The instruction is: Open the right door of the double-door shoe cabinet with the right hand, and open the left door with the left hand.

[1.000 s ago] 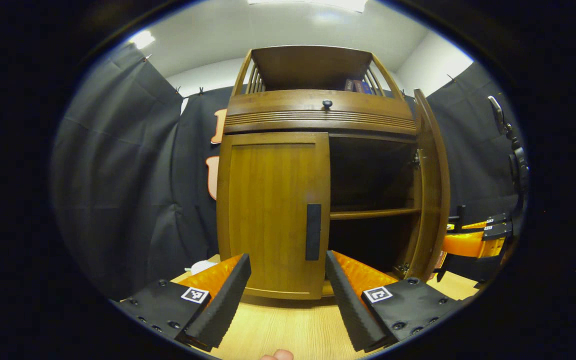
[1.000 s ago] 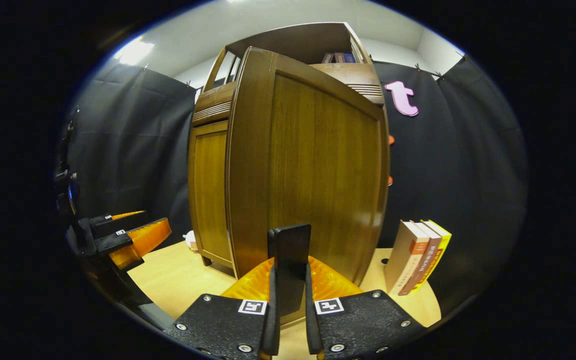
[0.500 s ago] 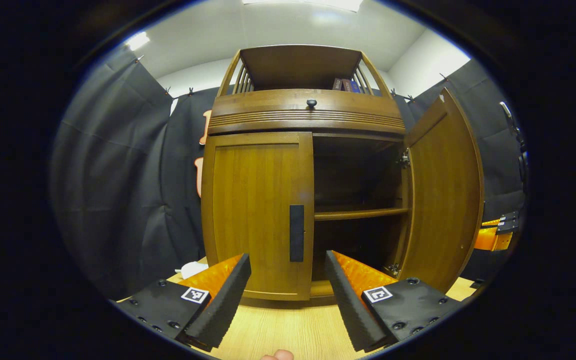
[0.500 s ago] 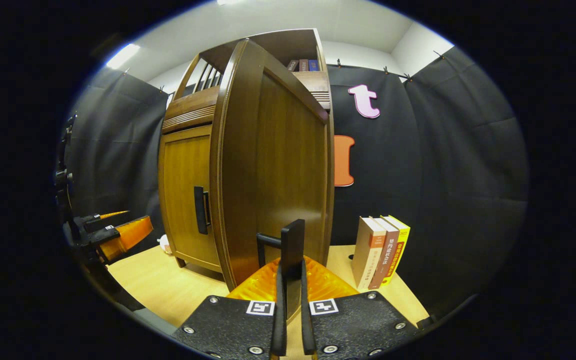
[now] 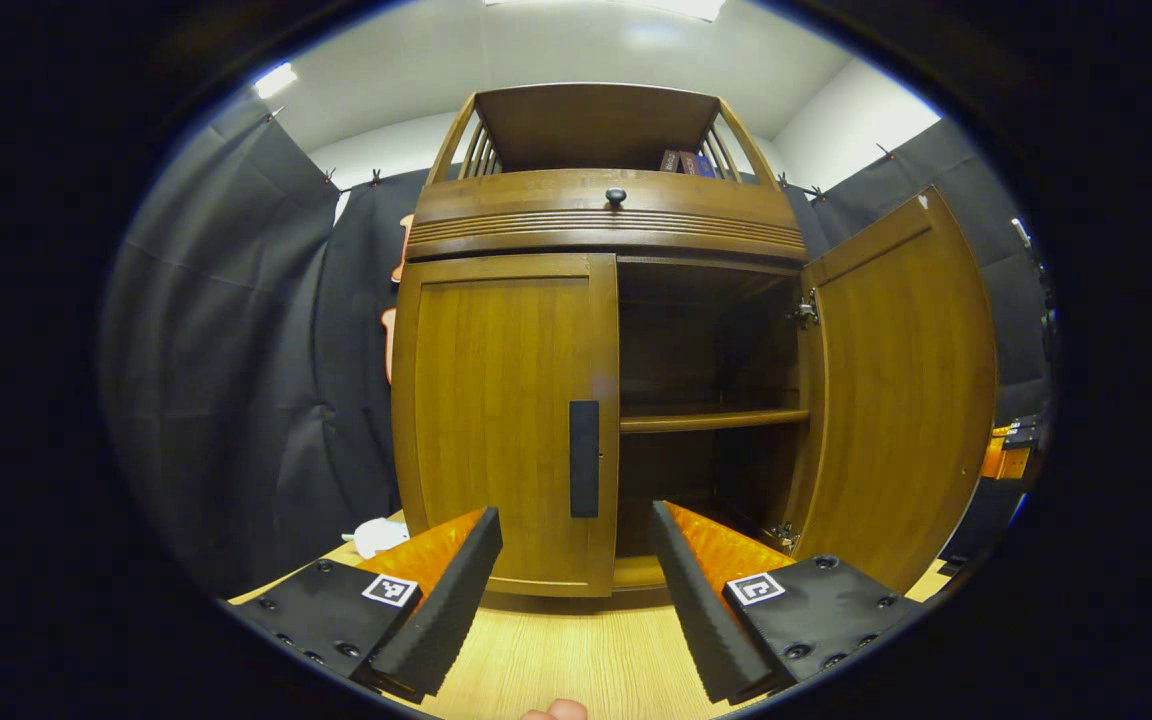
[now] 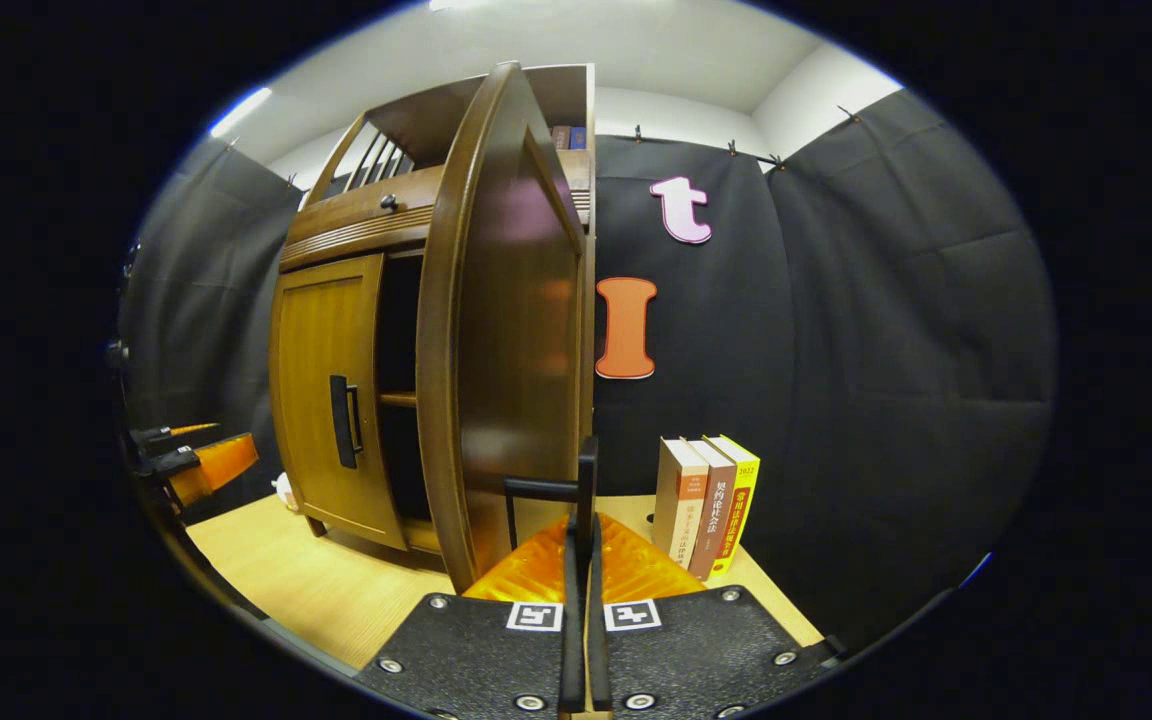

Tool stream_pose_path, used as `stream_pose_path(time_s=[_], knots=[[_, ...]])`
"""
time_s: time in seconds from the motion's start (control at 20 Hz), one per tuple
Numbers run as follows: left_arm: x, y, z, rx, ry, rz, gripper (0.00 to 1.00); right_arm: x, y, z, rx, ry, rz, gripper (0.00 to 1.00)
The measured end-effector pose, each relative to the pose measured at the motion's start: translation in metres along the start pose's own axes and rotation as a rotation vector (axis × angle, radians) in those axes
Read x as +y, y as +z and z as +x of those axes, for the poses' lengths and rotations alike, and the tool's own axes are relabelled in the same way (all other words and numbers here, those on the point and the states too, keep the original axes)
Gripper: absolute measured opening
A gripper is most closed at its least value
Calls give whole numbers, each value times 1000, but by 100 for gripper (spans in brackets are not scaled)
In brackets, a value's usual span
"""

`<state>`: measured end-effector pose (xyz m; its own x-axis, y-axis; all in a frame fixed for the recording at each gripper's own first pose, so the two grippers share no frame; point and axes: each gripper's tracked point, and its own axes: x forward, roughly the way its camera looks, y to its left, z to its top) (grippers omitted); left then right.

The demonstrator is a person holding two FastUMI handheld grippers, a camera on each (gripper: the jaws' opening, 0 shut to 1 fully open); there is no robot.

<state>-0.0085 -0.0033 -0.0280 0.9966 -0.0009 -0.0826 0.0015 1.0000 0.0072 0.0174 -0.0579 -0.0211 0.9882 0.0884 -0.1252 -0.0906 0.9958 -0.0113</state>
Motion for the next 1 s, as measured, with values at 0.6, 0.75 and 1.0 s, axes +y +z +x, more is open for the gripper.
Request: stream_pose_path(time_s=[0.6, 0.75, 1.0], knots=[[7, -2, 11, -1, -9, -20, 94, -41, 0, 6, -66, 122, 52, 1], [9, -1, 16, 0, -13, -26, 94, -46, 0, 6, -44, 164, 63, 2], [6, 3, 28, -16, -18, -19, 94, -50, -6, 4, -16, 166, 69, 10]])
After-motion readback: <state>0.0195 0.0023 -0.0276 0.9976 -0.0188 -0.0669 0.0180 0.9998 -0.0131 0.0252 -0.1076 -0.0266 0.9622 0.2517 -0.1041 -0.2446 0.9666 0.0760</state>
